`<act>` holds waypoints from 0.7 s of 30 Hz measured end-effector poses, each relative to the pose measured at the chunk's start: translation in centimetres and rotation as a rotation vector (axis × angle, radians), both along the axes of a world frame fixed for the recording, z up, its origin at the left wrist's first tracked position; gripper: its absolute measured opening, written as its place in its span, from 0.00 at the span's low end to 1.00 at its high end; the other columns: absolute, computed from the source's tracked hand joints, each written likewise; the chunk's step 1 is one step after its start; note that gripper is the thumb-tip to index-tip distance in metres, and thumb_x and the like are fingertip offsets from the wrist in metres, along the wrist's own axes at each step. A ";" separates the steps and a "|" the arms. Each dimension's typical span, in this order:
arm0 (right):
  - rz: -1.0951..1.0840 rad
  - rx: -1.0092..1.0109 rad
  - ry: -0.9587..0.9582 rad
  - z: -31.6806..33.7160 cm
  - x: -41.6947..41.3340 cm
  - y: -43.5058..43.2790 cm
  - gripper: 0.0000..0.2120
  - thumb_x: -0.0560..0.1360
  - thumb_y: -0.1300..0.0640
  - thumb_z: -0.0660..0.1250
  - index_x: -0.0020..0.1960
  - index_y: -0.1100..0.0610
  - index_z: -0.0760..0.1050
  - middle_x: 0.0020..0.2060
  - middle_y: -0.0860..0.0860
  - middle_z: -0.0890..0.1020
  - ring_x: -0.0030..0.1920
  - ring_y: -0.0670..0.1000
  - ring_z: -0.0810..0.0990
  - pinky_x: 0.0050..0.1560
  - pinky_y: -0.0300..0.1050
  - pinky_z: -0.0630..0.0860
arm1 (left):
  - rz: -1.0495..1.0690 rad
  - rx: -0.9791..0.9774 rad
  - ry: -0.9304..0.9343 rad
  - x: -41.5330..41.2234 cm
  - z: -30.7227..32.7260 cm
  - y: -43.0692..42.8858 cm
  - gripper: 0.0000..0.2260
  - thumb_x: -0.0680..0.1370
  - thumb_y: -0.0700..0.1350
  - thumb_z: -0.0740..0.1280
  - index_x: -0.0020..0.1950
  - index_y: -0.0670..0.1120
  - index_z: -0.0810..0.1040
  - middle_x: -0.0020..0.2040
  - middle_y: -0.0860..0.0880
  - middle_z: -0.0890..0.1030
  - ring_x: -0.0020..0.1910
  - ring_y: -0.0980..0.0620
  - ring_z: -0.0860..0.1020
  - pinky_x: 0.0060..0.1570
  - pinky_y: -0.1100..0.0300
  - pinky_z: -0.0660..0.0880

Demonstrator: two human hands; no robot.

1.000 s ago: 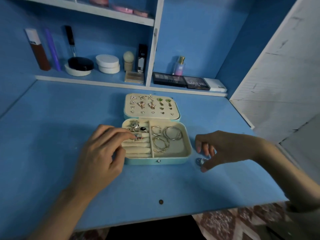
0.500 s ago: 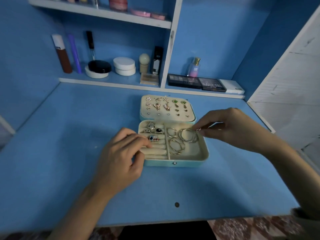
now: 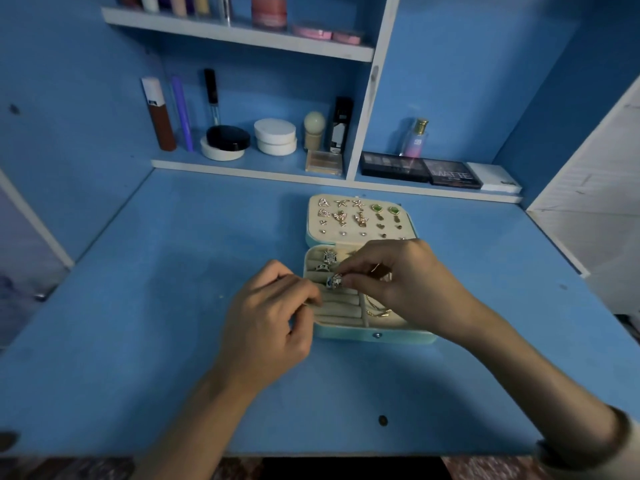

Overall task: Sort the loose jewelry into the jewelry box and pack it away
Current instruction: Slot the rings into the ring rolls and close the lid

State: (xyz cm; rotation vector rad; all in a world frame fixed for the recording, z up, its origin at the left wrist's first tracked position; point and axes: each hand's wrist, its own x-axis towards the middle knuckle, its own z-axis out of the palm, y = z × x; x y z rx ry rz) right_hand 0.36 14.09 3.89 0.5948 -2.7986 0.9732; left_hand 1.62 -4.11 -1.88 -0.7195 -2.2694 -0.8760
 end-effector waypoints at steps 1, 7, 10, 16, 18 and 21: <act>-0.002 0.010 0.011 0.0 -0.1 -0.2 0.05 0.71 0.59 0.72 0.46 0.54 0.84 0.38 0.46 0.83 0.41 0.43 0.77 0.44 0.37 0.74 | 0.007 0.001 -0.005 0.0 0.1 0.0 0.11 0.70 0.36 0.57 0.35 0.41 0.78 0.31 0.52 0.77 0.37 0.52 0.71 0.34 0.64 0.67; -0.037 -0.003 0.034 0.5 -0.3 -0.4 0.05 0.71 0.61 0.72 0.46 0.56 0.84 0.34 0.44 0.81 0.40 0.41 0.77 0.41 0.31 0.72 | -0.064 -0.056 -0.042 0.1 0.3 0.1 0.12 0.69 0.36 0.57 0.39 0.42 0.81 0.33 0.54 0.77 0.39 0.54 0.71 0.37 0.71 0.60; -0.039 -0.022 0.013 0.7 -0.1 -0.2 0.04 0.71 0.62 0.72 0.46 0.56 0.84 0.32 0.36 0.77 0.37 0.34 0.76 0.40 0.26 0.70 | -0.082 -0.067 -0.038 0.2 0.3 0.1 0.12 0.69 0.36 0.57 0.39 0.42 0.81 0.33 0.54 0.78 0.39 0.54 0.71 0.37 0.70 0.61; -0.041 0.012 -0.005 0.5 0.0 -0.2 0.05 0.71 0.60 0.73 0.46 0.54 0.84 0.35 0.39 0.80 0.39 0.37 0.77 0.43 0.29 0.73 | -0.089 0.008 -0.012 0.3 0.3 0.2 0.12 0.68 0.35 0.58 0.37 0.42 0.82 0.33 0.53 0.75 0.36 0.60 0.66 0.33 0.68 0.64; -0.051 0.005 -0.004 0.4 0.2 -0.2 0.05 0.71 0.59 0.73 0.46 0.53 0.84 0.36 0.43 0.83 0.39 0.40 0.78 0.43 0.34 0.75 | -0.110 0.010 0.003 0.3 0.2 0.2 0.12 0.69 0.35 0.58 0.36 0.42 0.81 0.32 0.52 0.76 0.35 0.58 0.69 0.33 0.67 0.65; -0.032 -0.004 -0.012 0.3 0.3 -0.4 0.04 0.70 0.59 0.73 0.45 0.53 0.84 0.37 0.46 0.84 0.40 0.42 0.78 0.42 0.35 0.75 | -0.135 0.006 0.008 0.2 0.2 0.1 0.12 0.70 0.35 0.58 0.33 0.42 0.79 0.31 0.51 0.76 0.33 0.56 0.71 0.30 0.61 0.68</act>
